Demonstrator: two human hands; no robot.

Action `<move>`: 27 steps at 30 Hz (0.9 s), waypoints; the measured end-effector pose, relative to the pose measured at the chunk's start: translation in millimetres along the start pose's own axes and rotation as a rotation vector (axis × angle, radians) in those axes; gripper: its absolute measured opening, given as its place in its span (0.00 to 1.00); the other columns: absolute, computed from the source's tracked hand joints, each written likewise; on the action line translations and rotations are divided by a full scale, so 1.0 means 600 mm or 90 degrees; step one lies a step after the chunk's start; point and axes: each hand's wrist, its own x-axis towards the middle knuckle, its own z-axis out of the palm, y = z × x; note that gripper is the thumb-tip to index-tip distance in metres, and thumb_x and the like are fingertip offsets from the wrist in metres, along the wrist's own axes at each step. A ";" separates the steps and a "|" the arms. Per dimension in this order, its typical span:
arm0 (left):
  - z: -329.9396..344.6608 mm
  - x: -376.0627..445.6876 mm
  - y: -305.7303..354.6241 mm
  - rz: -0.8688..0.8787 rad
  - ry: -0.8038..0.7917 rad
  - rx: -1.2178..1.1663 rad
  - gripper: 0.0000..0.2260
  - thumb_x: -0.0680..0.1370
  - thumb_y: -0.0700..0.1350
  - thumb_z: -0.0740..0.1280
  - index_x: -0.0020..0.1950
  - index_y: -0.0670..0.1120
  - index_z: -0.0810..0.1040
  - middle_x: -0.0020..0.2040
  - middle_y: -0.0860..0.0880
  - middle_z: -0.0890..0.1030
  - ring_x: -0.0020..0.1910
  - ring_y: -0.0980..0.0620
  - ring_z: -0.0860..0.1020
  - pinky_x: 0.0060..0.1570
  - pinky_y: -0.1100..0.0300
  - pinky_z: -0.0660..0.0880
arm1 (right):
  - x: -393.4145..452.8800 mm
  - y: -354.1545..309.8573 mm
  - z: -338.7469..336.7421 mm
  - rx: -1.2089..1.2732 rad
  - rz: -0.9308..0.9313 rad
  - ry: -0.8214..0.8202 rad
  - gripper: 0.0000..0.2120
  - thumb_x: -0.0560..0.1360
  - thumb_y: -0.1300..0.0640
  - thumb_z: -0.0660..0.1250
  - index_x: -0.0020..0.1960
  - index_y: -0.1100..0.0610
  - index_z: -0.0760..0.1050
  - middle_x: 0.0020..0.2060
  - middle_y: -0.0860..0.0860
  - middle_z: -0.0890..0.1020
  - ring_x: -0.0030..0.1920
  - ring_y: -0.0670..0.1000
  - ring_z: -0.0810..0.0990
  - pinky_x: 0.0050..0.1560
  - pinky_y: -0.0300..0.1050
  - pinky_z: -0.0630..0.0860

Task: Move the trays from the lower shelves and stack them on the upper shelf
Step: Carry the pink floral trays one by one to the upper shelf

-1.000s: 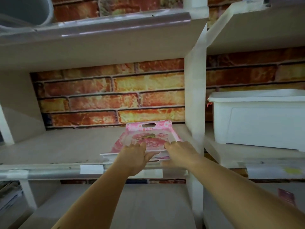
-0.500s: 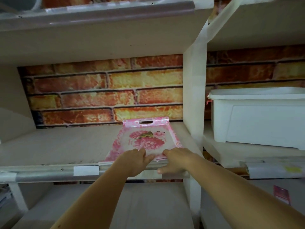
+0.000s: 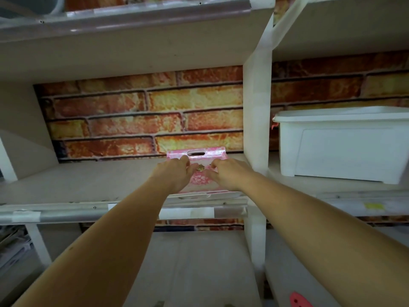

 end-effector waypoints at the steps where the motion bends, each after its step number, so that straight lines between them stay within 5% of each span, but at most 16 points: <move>1: -0.006 -0.002 0.002 0.004 0.005 -0.002 0.21 0.82 0.57 0.49 0.62 0.43 0.70 0.57 0.41 0.79 0.57 0.41 0.76 0.55 0.50 0.71 | -0.003 -0.001 -0.005 0.000 0.001 0.008 0.24 0.81 0.42 0.50 0.65 0.56 0.72 0.59 0.54 0.79 0.57 0.54 0.77 0.48 0.45 0.69; 11: -0.050 -0.019 0.041 0.032 0.109 -0.035 0.18 0.82 0.53 0.53 0.65 0.43 0.69 0.54 0.42 0.81 0.54 0.42 0.78 0.44 0.56 0.68 | -0.047 -0.001 -0.048 0.060 0.065 0.123 0.20 0.81 0.46 0.55 0.65 0.58 0.71 0.60 0.56 0.78 0.57 0.56 0.77 0.55 0.49 0.74; 22: -0.042 -0.028 0.123 0.102 0.131 -0.153 0.14 0.82 0.51 0.54 0.59 0.44 0.72 0.50 0.42 0.82 0.45 0.42 0.77 0.40 0.57 0.67 | -0.127 0.047 -0.069 0.107 0.177 0.153 0.18 0.81 0.48 0.55 0.63 0.57 0.73 0.56 0.55 0.79 0.55 0.56 0.78 0.50 0.46 0.72; 27: -0.027 -0.026 0.204 0.185 0.097 -0.228 0.14 0.82 0.49 0.55 0.60 0.43 0.72 0.53 0.40 0.81 0.54 0.40 0.77 0.46 0.54 0.70 | -0.181 0.103 -0.081 0.077 0.278 0.157 0.17 0.81 0.49 0.56 0.63 0.57 0.73 0.58 0.55 0.78 0.57 0.56 0.77 0.52 0.47 0.73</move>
